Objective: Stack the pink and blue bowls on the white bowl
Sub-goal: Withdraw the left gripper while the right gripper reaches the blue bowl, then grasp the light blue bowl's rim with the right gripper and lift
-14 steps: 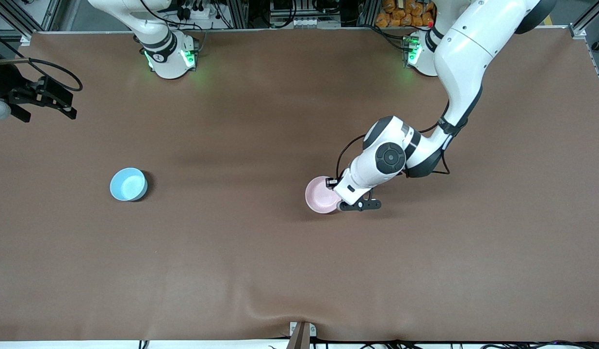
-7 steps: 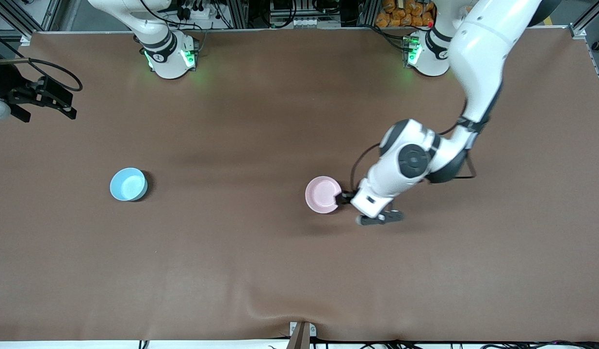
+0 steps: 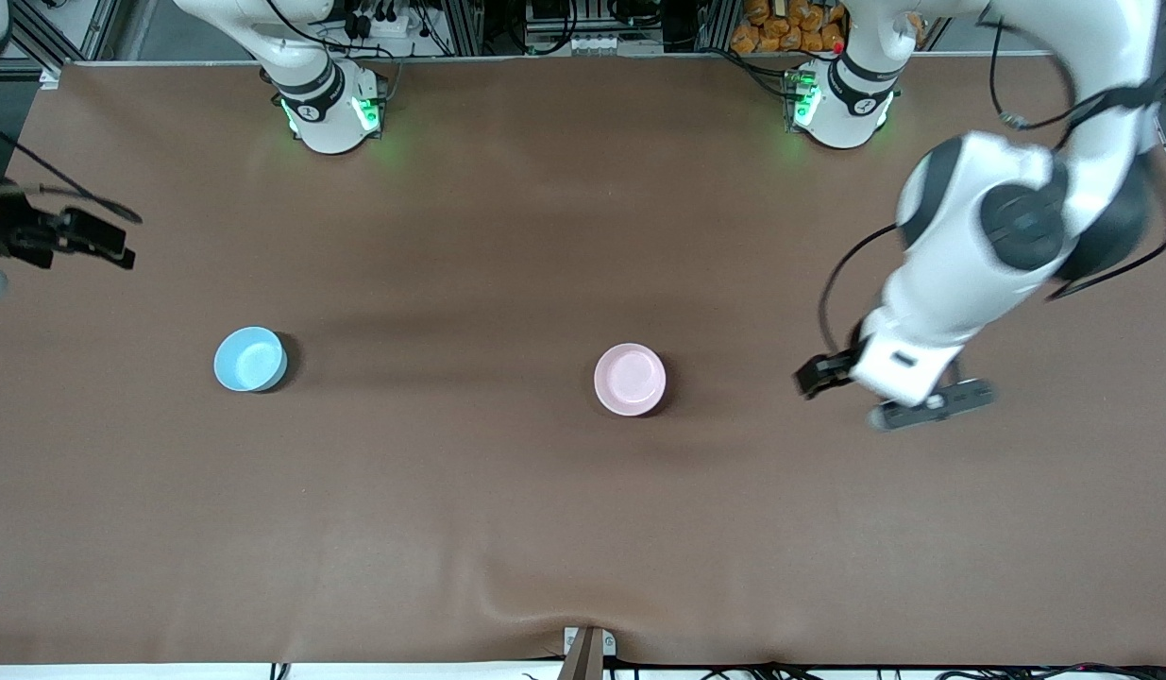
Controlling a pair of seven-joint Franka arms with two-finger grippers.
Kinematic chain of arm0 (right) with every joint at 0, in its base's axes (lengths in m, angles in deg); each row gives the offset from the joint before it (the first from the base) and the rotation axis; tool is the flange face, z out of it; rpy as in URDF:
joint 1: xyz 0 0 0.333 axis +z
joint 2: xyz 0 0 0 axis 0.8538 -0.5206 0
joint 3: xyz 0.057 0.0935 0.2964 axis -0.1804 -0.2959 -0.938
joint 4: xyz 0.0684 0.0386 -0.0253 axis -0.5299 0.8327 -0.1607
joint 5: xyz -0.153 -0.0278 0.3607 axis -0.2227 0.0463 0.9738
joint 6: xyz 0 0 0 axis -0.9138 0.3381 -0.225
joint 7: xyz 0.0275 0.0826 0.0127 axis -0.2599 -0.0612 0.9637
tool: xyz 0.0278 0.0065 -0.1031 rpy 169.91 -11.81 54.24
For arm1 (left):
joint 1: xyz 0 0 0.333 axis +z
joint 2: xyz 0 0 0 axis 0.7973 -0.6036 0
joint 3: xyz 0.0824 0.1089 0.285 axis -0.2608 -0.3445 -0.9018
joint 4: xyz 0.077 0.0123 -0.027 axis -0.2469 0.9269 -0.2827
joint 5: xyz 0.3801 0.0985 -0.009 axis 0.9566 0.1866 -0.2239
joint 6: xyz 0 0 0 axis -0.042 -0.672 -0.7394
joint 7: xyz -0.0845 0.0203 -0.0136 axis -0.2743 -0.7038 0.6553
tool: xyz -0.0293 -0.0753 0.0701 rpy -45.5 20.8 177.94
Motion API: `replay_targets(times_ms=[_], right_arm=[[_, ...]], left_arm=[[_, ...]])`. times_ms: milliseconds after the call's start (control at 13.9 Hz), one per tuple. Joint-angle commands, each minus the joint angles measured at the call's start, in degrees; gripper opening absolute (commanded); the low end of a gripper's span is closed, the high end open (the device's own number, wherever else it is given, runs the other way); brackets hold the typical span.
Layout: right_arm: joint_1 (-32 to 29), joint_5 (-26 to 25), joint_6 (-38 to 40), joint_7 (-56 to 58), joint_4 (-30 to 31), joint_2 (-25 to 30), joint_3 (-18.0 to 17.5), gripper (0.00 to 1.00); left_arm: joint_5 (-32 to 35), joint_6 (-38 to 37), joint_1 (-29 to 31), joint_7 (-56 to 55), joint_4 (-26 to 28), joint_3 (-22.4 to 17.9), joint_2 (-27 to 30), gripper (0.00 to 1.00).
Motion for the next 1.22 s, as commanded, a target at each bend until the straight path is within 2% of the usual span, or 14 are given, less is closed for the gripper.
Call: replay_targets(times_ms=[0,216,432,576,720,792,936,1008,1153], right_arm=[[-2.91,-0.11,0.46,-0.07,-0.95,-2.68,-0.71,1.0],[-3.17,-0.2,-2.51,0.29,1.76,-5.67,-0.71,1.0],[-6.15,-0.2,-13.22,5.8,11.24,-6.2,-0.71,1.0],[-8.52,-0.2,-21.22,9.85,17.05,-7.52,-0.71,1.0],[-10.03,-0.19,-25.89,12.5,19.62,-9.53,-0.71,1.0],[-10.03,-0.11,-26.96,12.5,19.8,-11.02,-0.71,1.0],[-10.55,-0.11,-28.72,12.5,20.23,-13.23,-0.71,1.0],[-10.64,-0.11,-29.42,12.59,21.37,-13.41,-0.71,1.0],[-11.25,-0.11,-33.01,13.11,24.18,-13.41,-0.71,0.93]], left_arm=[[1.09,-8.24,3.26,3.56,-3.2,-0.03,2.87,1.0],[-0.13,-12.74,5.82,11.26,-4.26,-0.2,7.43,1.0],[-3.99,-14.76,10.57,15.69,-4.08,0.33,11.74,1.0],[-4.71,-17.83,10.84,16.57,-3.82,-0.37,13.94,1.0],[-4.53,-19.51,10.4,18.07,-2.95,-0.72,15.79,1.0],[-4.53,-19.95,9.53,18.07,-1.9,-2.03,16.67,1.0],[-4.53,-20.04,3.58,18.16,0.65,-9.39,18.52,1.0],[-4.62,-20.13,3.2,18.68,0.92,-10.38,18.96,1.0],[-4.71,-20.13,3.2,21.05,1.36,-10.92,20.1,1.0]])
